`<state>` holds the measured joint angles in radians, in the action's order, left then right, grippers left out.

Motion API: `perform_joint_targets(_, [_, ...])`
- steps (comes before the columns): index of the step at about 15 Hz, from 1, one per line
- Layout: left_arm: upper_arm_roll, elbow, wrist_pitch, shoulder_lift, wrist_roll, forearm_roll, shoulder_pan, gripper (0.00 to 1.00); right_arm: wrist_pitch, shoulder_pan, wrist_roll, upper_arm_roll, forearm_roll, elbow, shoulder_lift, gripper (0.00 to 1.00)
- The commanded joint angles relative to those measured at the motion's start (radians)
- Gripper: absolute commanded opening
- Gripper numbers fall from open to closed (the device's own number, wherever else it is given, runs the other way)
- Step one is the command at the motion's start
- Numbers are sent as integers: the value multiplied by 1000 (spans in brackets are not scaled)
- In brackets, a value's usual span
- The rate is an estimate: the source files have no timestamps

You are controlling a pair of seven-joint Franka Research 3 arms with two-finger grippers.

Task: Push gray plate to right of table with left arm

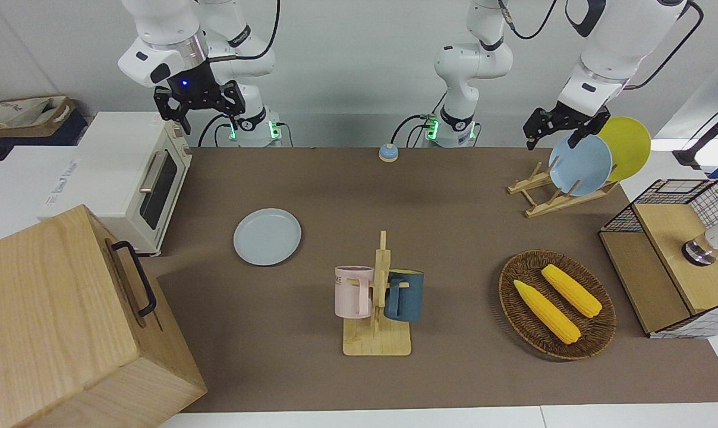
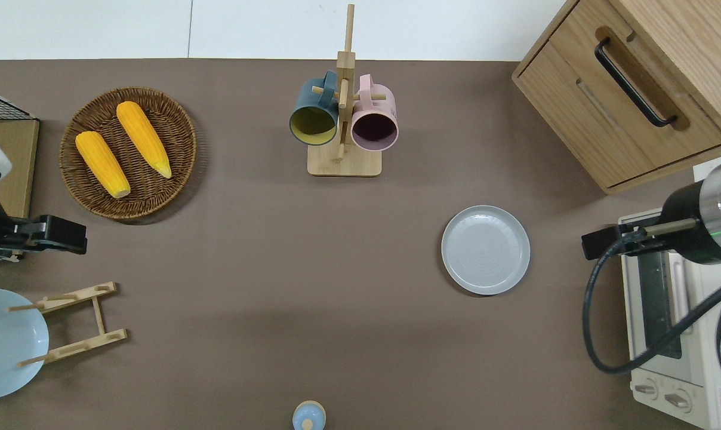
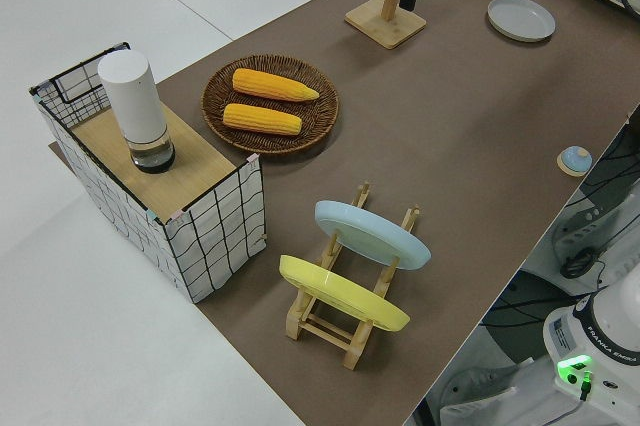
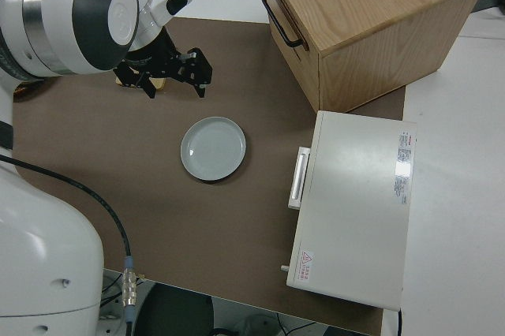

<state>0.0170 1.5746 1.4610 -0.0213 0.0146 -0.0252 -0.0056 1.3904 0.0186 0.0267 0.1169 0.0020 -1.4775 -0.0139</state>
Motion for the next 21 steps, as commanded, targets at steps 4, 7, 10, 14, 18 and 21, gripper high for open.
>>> perform_joint_targets(4, [-6,262,183,-146,-30,13,7,995,-14,-20,2,15,10,8,-3,983])
perform_joint_targets(7, [-26,265,190,-146,-62,19,7,998,-14,-20,1,15,10,8,-3,983])
perform_joint_targets(10, [-61,263,214,-141,-99,57,6,998,-14,-20,1,13,10,8,-3,983])
perform_joint_targets(14, [-68,255,197,-132,-88,57,6,1000,-14,-20,2,15,10,8,-3,983])
perform_joint_targets(18, [-69,248,188,-131,-79,62,4,998,-14,-20,1,15,10,8,-3,983])
perform_joint_targets(21, [-68,230,190,-117,-87,57,-2,1000,-14,-20,1,15,10,8,-3,983])
